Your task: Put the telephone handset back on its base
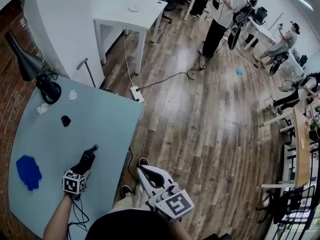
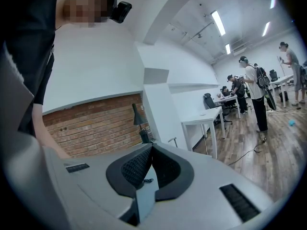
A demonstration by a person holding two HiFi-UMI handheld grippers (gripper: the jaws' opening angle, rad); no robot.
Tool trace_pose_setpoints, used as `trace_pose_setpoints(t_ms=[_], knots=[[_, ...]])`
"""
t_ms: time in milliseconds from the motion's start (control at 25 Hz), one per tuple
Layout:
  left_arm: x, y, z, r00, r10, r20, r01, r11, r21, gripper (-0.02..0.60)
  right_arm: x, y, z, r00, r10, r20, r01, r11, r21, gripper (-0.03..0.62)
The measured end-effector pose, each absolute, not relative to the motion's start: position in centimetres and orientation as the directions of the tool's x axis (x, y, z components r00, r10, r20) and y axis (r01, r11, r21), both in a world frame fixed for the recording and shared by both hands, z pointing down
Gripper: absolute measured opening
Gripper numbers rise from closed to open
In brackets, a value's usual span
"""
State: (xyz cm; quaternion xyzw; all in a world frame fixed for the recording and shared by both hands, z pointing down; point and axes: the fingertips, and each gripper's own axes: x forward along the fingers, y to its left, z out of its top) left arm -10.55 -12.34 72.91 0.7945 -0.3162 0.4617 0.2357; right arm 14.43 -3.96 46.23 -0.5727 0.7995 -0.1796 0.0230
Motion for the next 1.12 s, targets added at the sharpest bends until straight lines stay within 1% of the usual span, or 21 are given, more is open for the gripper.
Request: trace_pose_setpoints(t_ms=[560, 1120], knots=[[-10.6, -12.8, 73.2, 0.353, -0.285, 0.891, -0.711, -0.701, 0.058, 0.281, 14.5, -4.1, 46.4, -0.342, -0.924, 0.171, -0.905, 0.274, -0.327, 0.012], [-10.2, -12.5, 73.8, 0.368, -0.276, 0.888, -0.700, -0.711, 0.069, 0.284, 13.6, -3.9, 46.4, -0.363, -0.915, 0.176, -0.900, 0.295, -0.320, 0.012]])
